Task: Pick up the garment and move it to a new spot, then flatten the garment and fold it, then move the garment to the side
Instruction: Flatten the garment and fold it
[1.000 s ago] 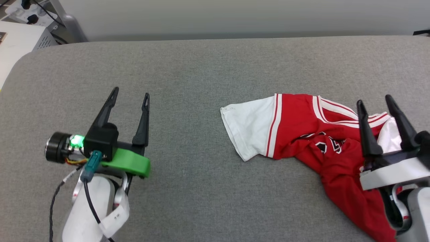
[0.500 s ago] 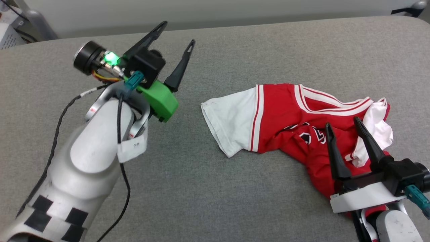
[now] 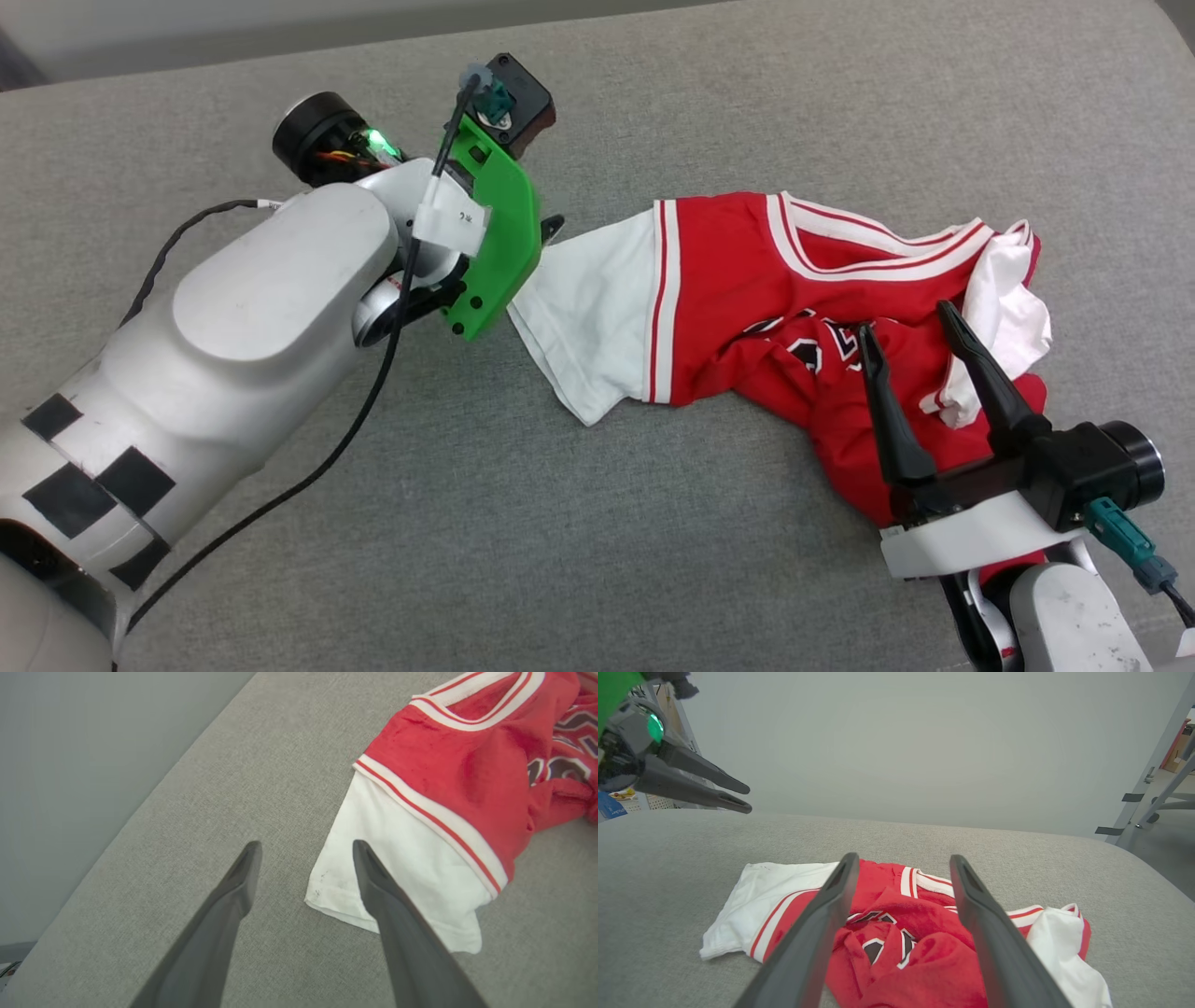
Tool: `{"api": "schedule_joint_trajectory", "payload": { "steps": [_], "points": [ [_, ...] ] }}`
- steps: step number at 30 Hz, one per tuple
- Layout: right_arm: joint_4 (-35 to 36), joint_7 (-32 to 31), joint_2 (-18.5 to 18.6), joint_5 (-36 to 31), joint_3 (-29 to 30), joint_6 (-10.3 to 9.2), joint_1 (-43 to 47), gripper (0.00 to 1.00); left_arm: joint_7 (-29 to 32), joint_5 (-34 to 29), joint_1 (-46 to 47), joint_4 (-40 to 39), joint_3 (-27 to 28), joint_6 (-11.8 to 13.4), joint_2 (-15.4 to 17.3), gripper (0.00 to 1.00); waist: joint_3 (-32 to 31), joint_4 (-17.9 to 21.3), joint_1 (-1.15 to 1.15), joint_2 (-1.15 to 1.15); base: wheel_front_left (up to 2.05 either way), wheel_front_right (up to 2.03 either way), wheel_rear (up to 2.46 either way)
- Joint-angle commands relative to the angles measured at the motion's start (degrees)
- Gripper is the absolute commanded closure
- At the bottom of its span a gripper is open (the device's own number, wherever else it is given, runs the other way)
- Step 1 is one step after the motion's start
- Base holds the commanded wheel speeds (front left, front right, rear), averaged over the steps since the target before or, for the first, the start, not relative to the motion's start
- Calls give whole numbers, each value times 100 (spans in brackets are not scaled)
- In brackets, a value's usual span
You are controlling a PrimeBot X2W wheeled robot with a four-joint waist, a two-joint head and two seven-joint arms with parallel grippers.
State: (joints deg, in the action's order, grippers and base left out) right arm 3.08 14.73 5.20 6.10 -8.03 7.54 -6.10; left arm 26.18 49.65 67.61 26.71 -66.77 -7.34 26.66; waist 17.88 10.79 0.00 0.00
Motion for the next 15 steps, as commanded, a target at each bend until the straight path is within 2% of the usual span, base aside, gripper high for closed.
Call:
{"api": "schedule_joint_trajectory", "payload": {
  "steps": [1, 2, 6, 15],
  "points": [
    [-9, 27, -38, -25, -23, -5, -115, 0, 187, 240, 166, -7, -175, -14, 70, 0, 191, 169, 0, 0, 0, 0, 0],
    [-28, 27, -70, -20, -82, -5, -205, 0, 512, 587, 301, 61, -439, -14, 126, 0, 299, 262, 0, 0, 0, 0, 0],
    [-54, 27, -112, -56, -184, -5, -354, 0, 789, 745, 278, 194, -600, -14, 186, 0, 446, 411, 0, 0, 0, 0, 0],
    [-83, 27, -198, -81, -322, -5, -484, 0, 1865, 115, -471, -65, -656, -14, 380, 0, 582, 550, 0, 0, 0, 0, 0]
  ]
}}
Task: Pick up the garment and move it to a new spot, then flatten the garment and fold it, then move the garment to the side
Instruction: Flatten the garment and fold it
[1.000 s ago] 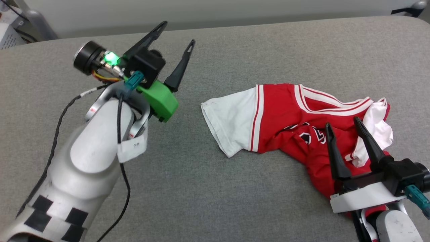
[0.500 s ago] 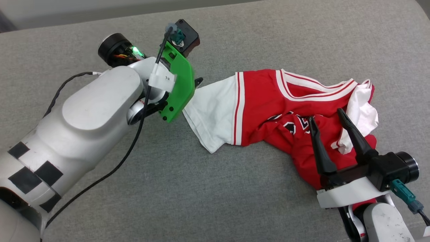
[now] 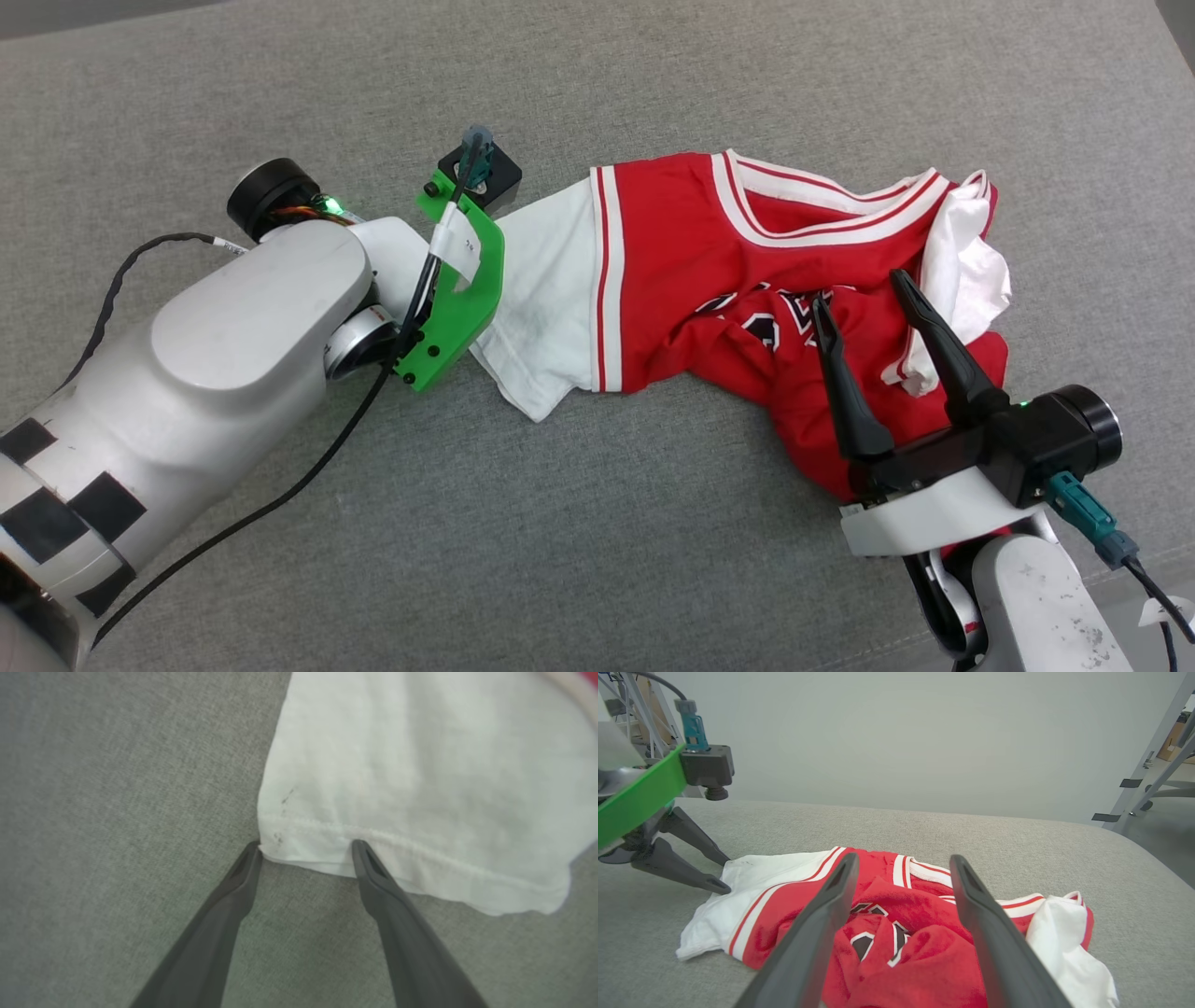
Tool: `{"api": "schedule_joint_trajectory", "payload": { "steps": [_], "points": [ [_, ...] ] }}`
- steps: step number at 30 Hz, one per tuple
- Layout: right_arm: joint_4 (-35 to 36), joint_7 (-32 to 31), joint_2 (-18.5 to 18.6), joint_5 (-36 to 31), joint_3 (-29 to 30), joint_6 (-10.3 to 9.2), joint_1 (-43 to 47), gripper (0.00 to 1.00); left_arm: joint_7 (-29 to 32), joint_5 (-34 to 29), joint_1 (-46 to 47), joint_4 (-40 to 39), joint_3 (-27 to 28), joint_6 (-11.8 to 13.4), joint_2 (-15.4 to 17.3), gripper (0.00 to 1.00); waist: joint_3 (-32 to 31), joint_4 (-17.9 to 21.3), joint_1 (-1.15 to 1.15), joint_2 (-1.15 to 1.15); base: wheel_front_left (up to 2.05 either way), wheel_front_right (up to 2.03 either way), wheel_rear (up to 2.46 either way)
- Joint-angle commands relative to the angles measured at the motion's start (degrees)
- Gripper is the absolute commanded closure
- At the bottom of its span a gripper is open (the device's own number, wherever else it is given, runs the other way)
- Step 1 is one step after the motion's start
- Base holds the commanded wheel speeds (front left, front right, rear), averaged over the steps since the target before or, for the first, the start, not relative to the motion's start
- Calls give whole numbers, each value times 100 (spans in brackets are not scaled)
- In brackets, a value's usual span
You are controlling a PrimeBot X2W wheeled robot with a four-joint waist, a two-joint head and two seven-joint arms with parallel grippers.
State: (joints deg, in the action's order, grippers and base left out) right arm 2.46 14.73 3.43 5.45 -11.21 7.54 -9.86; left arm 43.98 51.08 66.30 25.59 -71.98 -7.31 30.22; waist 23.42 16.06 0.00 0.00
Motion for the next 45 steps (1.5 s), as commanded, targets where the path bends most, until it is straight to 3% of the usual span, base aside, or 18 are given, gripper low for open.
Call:
{"api": "schedule_joint_trajectory", "payload": {
  "steps": [1, 5, 6, 11, 16, 23, 29, 33, 39, 45],
  "points": [
    [-24, 27, -25, -17, -4, -5, -114, 0, 103, -29, -388, 6, -136, -17, 43, 0, 34, 28, 0, 0, 0, 0, 0],
    [-38, 27, -35, -47, -21, -5, -159, 0, 16, -63, -483, -32, -136, -17, 70, 0, 60, 25, 0, 0, 0, 0, 0],
    [-43, 27, -38, -59, -45, -5, -178, 0, -98, -88, -479, 8, -136, -17, 57, 100, 59, 22, 0, 0, 0, 0, 0],
    [-86, 27, -45, -96, -60, -5, -162, 0, -605, -159, -410, -206, -137, -17, -6, 100, -46, -39, 0, 0, 0, 0, 0],
    [-161, 27, -48, -121, 15, -5, 11, 0, -1279, -114, -214, -664, -137, -17, 252, 100, -311, -204, 0, 0, 0, 0, 0],
    [-271, 27, -39, -112, 106, -5, 276, 0, -1967, 144, -109, -1326, -137, -17, 903, 100, -719, -555, 0, 0, 0, 0, 0],
    [-286, 27, -2, -153, 133, -5, 399, 0, -2161, 430, -243, -1695, -16, -5, 1569, 100, -928, -783, 0, 0, 0, 0, 0],
    [-268, 27, 16, -166, 183, -5, 440, 0, -2155, 608, -483, -1781, 36, 171, 2057, 100, -957, -877, 0, 0, 0, 0, 0],
    [-241, 27, 59, -174, 253, -5, 462, 0, -2337, 1130, -974, -1399, 174, 384, 2588, 100, -898, -956, 0, 0, 0, 0, 0],
    [-261, 27, 96, -194, 287, -5, 390, 0, -2525, 1578, -1386, -392, 220, 329, 2665, 100, -771, -923, 0, 0, 0, 0, 0]
  ]
}}
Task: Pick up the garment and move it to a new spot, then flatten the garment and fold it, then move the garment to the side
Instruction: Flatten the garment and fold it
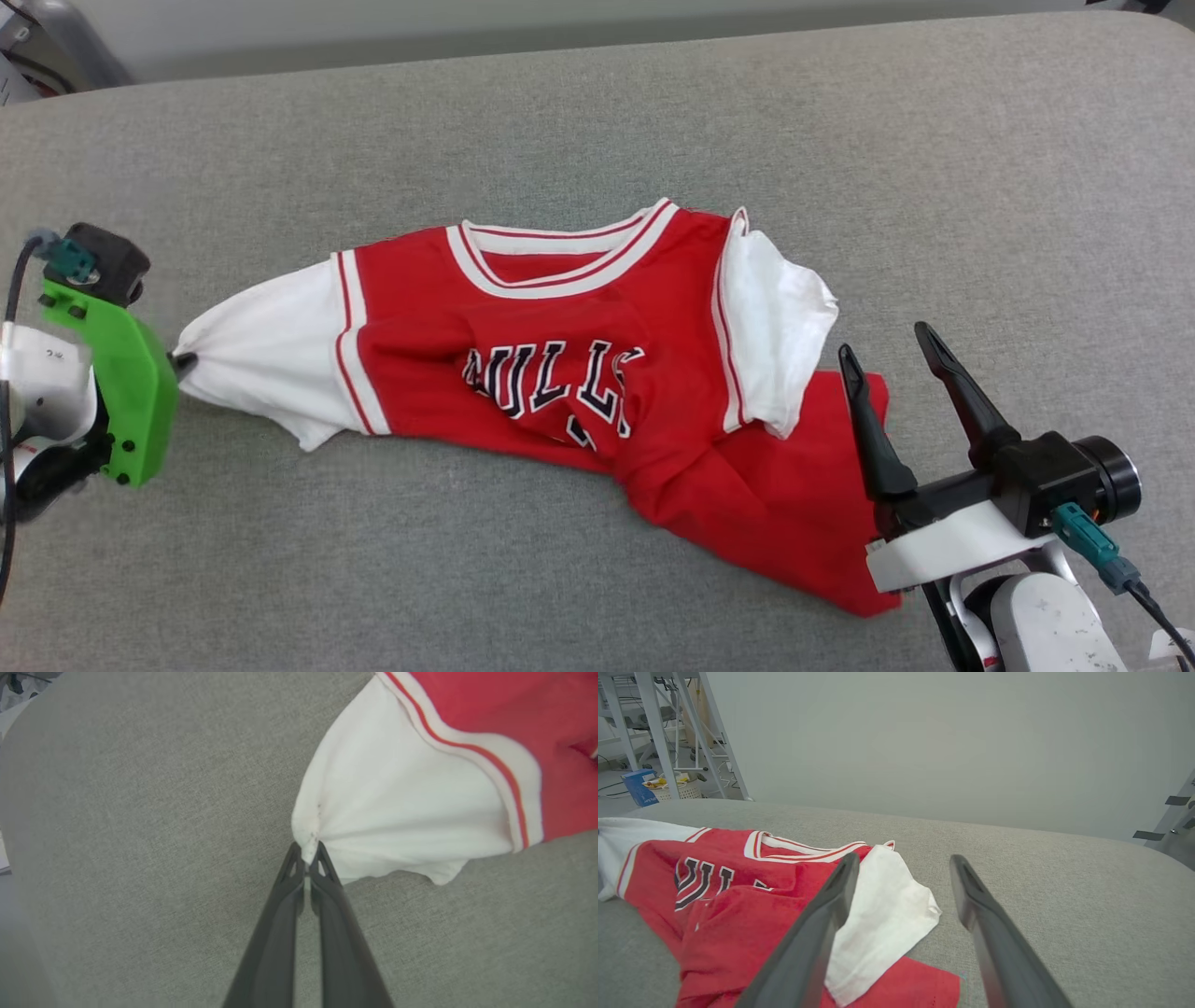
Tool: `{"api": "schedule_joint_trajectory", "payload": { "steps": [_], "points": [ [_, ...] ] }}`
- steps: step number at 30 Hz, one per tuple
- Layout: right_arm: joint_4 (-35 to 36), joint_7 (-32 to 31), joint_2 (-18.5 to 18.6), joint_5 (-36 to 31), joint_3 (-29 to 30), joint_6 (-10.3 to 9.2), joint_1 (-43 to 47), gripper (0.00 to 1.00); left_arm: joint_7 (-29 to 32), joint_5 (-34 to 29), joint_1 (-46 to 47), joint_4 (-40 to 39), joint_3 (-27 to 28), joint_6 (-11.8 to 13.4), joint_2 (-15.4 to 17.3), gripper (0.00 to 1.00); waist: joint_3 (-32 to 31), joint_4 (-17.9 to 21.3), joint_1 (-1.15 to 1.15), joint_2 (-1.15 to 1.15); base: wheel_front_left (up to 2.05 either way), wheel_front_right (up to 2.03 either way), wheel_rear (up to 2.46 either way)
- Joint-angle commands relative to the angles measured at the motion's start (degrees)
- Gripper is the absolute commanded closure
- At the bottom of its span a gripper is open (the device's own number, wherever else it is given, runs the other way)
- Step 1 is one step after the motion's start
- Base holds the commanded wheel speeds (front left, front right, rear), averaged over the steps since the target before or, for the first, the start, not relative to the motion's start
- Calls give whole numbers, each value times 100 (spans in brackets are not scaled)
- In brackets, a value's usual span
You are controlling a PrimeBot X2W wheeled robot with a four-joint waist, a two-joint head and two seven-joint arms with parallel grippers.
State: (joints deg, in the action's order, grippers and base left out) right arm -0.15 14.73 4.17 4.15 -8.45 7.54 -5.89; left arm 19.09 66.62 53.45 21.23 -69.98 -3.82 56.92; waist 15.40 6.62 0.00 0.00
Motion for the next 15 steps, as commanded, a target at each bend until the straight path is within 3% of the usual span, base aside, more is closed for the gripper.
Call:
{"api": "schedule_joint_trajectory", "payload": {
  "steps": [1, 11, 14, 15],
  "points": [
    [-5, 27, 21, -66, 9, -5, -26, 0, -59, 55, -158, 209, 12, -30, -31, 100, 62, 42, 0, 0, 0, 0, 0],
    [-48, 27, 58, -92, 94, -5, -100, 0, -391, 446, -621, 1780, 4, -182, -806, 100, 177, 153, 0, 0, 0, 0, 0],
    [-45, 27, 112, -77, 176, -5, -87, 0, -782, 353, -635, 2119, 12, -235, -1047, 100, 95, 133, 0, 0, 0, 0, 0],
    [-37, 27, 135, -71, 207, -5, -88, 0, -926, 282, -622, 2189, 6, -242, -1099, 54, 64, 121, 0, 0, 0, 0, 0]
  ]
}}
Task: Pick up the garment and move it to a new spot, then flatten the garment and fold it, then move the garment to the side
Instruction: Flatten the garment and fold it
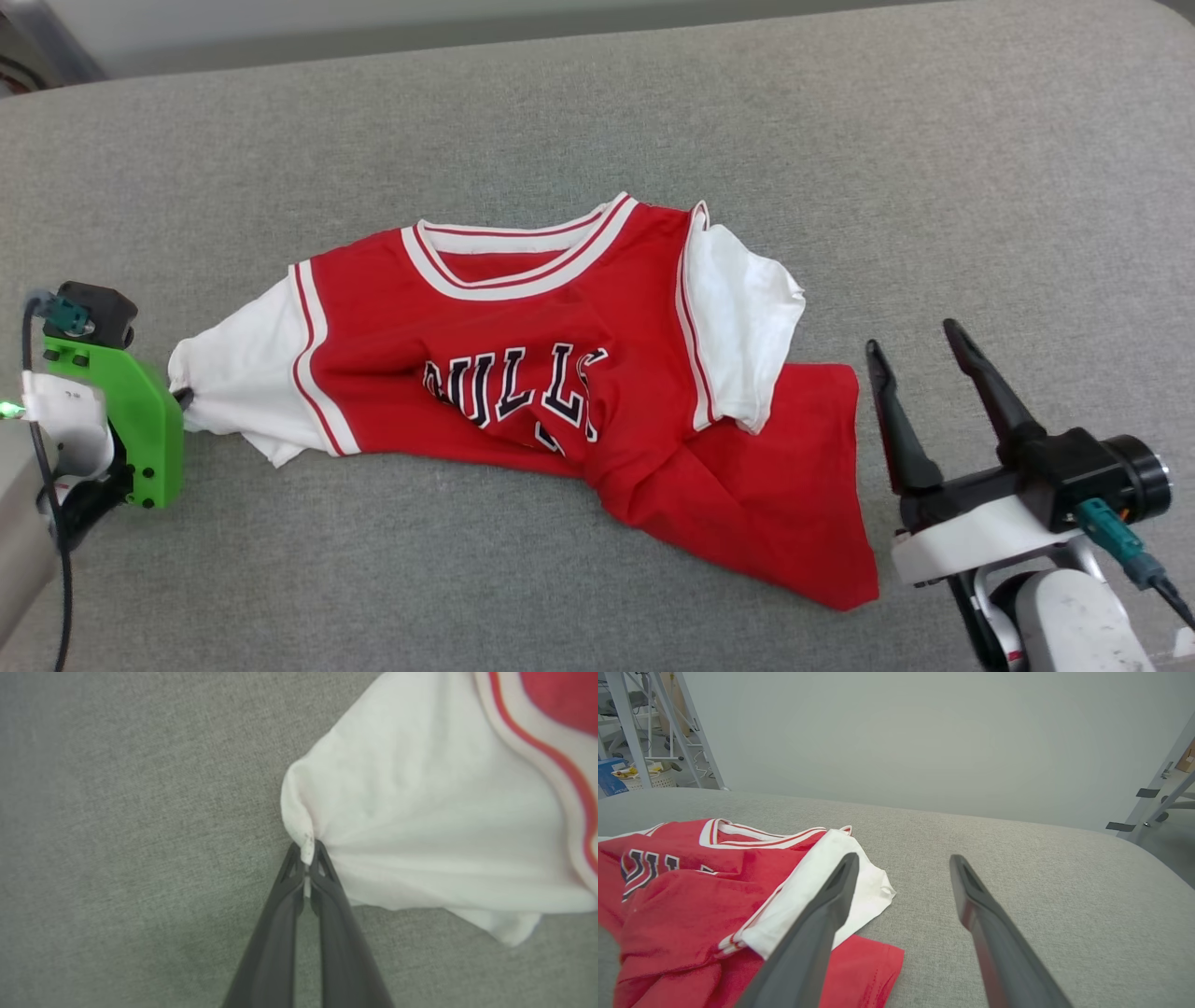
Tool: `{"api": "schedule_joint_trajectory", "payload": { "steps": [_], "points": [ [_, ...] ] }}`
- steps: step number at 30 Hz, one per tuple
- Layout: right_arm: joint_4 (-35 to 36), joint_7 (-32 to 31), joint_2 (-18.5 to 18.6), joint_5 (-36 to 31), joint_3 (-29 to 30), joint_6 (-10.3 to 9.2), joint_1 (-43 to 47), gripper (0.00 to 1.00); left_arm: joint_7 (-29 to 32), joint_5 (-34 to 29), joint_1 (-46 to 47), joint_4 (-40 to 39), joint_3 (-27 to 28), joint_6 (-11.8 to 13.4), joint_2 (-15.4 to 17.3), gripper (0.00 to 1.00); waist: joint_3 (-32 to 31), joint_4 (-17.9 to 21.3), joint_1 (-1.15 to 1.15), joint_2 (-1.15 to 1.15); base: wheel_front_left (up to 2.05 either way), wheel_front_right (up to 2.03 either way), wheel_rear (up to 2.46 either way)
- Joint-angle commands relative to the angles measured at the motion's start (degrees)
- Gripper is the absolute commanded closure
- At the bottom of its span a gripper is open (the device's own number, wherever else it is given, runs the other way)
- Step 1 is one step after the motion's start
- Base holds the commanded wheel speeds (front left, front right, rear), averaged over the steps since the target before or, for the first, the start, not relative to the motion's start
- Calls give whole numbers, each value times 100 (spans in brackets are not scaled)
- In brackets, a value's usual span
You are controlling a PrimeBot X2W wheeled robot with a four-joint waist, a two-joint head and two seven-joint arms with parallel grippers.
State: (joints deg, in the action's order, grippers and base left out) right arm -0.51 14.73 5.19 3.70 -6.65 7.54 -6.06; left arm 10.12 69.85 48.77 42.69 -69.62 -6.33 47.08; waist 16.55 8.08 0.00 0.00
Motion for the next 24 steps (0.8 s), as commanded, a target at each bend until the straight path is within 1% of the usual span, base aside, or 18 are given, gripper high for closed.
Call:
{"api": "schedule_joint_trajectory", "payload": {
  "steps": [1, 4, 6, 8, 10, 14, 16, 19, 22, 24],
  "points": [
    [22, 27, 61, -17, 88, -5, -79, 0, -282, -166, -117, 120, -31, 14, -170, 0, -105, -46, 0, 0, 0, 0, 0],
    [69, 27, 170, 54, 257, -5, -120, 0, -1078, -362, -112, 270, 66, 111, -299, 0, -249, -101, 0, 0, 0, 0, 0],
    [102, 27, 321, 63, 395, -5, -177, 0, -1586, -470, -144, 280, 124, 183, -365, 0, -367, -174, 0, 0, 0, 0, 0],
    [120, 27, 527, 82, 539, -5, -264, 0, -2058, -508, -166, 253, 242, 327, -436, 0, -454, -291, 0, 0, 0, 0, 0],
    [121, 27, 744, 126, 621, -5, -401, 0, -2328, -577, -190, 198, 352, 511, -486, 0, -520, -383, 0, 0, 0, 0, 0],
    [202, -151, 1219, 193, 672, -5, -777, 0, -2503, -861, -233, -245, 760, 939, -567, 0, -616, -588, 0, 0, 0, 0, 0],
    [299, -337, 1431, 218, 662, -5, -978, 0, -2508, -1219, -324, -724, 1194, 1227, -574, 0, -637, -693, 0, 0, 0, 0, 0],
    [371, -784, 1806, 413, 459, -5, -1307, 0, -2510, -1838, -771, -1512, 1928, 1680, -601, 0, -649, -840, 0, 0, 0, 0, 0],
    [309, -1338, 2109, 711, 236, -5, -1641, 0, -2511, -2338, -1327, -2168, 2644, 1995, -741, 0, -626, -971, 0, 0, 0, 0, 0],
    [268, -1741, 2311, 1005, 12, -5, -1890, 0, -2511, -2724, -1704, -2489, 3088, 2135, -866, 0, -609, -1055, 0, 0, 0, 0, 0]
  ]
}}
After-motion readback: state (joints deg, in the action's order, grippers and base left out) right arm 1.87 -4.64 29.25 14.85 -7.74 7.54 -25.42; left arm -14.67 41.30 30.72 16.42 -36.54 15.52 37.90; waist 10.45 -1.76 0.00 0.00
